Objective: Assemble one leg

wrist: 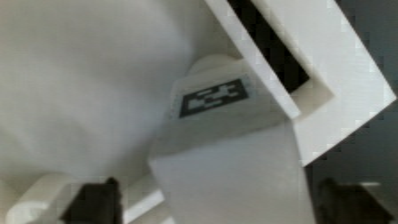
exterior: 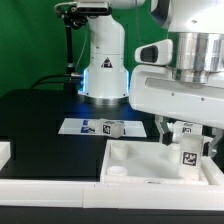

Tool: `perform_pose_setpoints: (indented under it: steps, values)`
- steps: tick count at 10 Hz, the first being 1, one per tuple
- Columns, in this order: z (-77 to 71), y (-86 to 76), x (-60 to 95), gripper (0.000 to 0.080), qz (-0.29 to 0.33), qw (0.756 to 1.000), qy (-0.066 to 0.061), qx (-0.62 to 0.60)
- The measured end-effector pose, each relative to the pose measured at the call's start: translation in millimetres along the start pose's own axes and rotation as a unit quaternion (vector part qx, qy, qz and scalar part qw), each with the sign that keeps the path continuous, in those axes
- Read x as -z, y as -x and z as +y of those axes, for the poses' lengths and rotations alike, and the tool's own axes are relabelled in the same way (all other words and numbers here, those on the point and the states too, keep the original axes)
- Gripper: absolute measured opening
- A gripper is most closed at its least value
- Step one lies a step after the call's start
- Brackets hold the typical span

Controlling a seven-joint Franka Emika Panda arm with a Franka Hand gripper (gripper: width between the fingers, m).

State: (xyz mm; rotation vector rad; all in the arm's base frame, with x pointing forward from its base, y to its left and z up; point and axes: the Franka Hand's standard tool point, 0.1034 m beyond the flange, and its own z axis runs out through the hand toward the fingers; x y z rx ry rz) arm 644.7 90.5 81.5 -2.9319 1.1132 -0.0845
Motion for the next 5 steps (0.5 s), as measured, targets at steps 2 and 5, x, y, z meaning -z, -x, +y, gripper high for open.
perform_pose_setpoints:
  steps: [2, 5]
  values:
    - [-4.8, -5.7, 27.9, 0.0642, 0.000, 1.000, -0.012, 0.009]
    - [-2.7, -12.8, 38.1, 0.0649, 0.001, 1.000, -0.016, 0.010]
